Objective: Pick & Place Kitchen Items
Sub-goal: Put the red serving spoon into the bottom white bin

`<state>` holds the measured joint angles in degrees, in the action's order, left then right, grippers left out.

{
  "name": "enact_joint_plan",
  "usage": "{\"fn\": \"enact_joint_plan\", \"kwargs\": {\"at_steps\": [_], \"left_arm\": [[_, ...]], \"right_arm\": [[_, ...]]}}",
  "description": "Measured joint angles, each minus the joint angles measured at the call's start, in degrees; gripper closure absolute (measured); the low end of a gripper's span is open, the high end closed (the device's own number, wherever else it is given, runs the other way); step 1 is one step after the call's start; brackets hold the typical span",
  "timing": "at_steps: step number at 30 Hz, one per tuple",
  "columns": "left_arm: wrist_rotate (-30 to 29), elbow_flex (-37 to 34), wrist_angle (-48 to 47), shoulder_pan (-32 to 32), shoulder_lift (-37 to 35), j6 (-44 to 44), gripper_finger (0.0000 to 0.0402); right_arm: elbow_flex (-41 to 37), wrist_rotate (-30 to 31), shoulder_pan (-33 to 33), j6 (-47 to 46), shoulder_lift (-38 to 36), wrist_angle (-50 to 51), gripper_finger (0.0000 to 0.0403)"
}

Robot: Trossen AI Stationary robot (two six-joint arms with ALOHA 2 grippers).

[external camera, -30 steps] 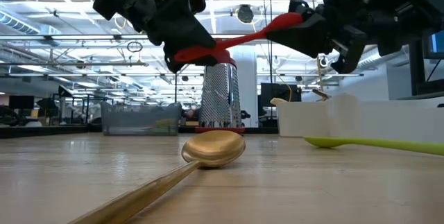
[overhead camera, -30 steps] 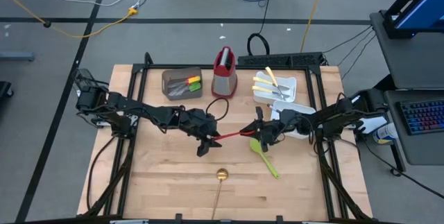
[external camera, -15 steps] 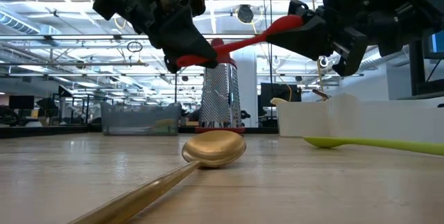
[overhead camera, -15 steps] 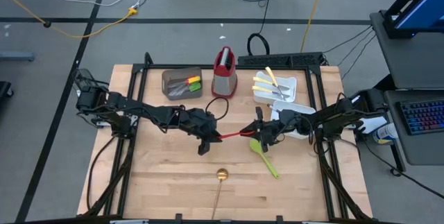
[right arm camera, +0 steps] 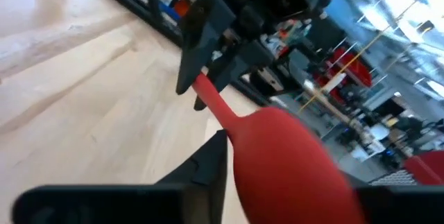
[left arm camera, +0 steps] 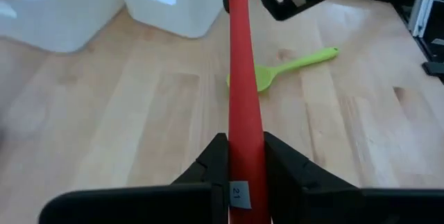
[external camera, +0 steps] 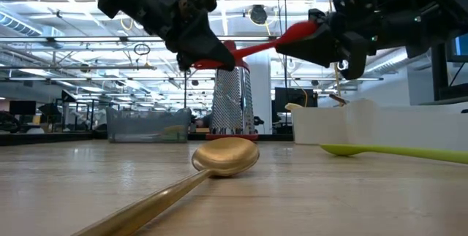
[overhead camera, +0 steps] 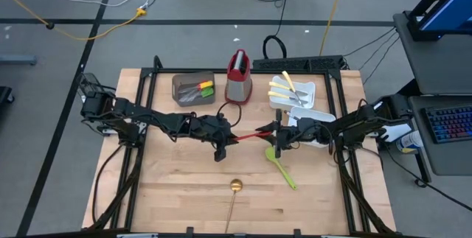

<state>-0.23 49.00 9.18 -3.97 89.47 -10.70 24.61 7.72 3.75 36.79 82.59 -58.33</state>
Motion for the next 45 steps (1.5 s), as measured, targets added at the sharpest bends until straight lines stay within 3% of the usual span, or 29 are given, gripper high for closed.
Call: {"fn": "enact_joint_plan", "kwargs": {"at_steps": [6,12,16,24,27,34,41,45], "left_arm": [[0.52,0.18,-0.72,-1.42,0.0,4.43,0.0356],[-3.27,0.18,1.02,-2.43,0.0,7.0,0.0364],[-9.89,0.18,4.8,-2.79,0.02,13.17,0.0366],[-13.08,0.34,17.27,-2.91,0.02,25.72,0.0366],[-14.47,2.04,17.9,-2.39,0.02,27.43,0.0367],[-14.59,6.54,17.22,-1.16,0.51,30.58,0.0367],[-15.69,10.5,14.48,-0.59,1.43,35.52,0.0367],[-23.38,10.56,12.05,-0.43,1.36,35.11,0.0367]], "right_arm": [[-3.72,1.59,1.95,2.32,-1.25,-5.45,0.0261],[-11.49,10.17,5.24,1.59,-7.0,-13.25,0.0222],[-16.85,10.32,6.84,-4.06,-11.47,-22.8,0.0214],[-22.76,10.19,7.36,-19.77,-16.39,-28.65,0.0217],[-22.72,8.26,7.36,-23.74,-16.35,-28.43,0.0217],[-18.44,-2.93,7.4,-29.97,-14.05,-23.74,0.022],[-7.79,-3.34,7.66,-33.86,-2.24,-23.27,0.0234],[-3.15,-3.45,8.4,-34.59,3.48,-23.44,0.0241]]}}
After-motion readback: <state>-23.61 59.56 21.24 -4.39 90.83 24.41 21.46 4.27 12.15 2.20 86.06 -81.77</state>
